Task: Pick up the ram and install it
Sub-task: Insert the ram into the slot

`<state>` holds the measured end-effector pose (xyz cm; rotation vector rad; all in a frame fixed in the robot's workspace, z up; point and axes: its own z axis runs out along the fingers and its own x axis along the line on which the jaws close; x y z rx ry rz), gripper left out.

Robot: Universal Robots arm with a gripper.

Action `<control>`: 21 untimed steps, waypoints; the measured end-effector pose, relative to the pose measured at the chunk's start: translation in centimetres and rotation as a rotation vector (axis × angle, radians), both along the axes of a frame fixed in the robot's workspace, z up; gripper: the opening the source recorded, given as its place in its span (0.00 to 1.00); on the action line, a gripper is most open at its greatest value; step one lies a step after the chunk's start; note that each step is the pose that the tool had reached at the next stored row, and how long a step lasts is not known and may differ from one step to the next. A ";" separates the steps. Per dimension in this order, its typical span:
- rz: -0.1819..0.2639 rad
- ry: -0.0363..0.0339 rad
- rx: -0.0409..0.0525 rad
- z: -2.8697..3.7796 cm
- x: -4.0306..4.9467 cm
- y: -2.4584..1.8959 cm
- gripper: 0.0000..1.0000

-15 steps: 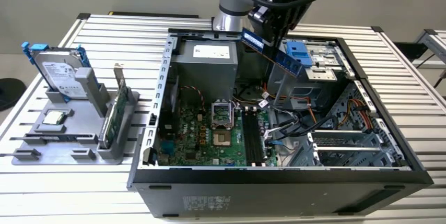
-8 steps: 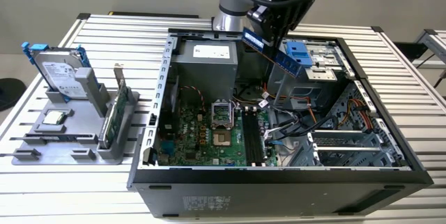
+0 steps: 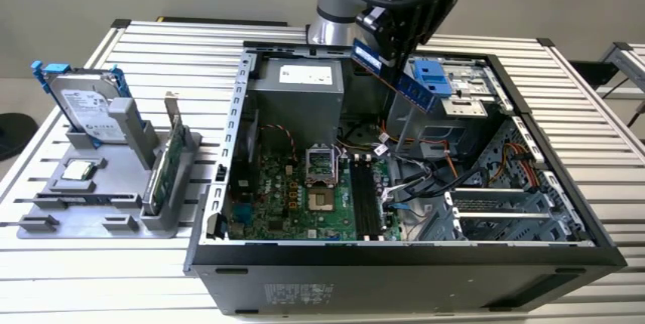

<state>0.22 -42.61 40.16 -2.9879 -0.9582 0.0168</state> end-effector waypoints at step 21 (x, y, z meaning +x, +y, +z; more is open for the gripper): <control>-0.096 0.0000 0.0000 0.00 0.00 0.00 0.00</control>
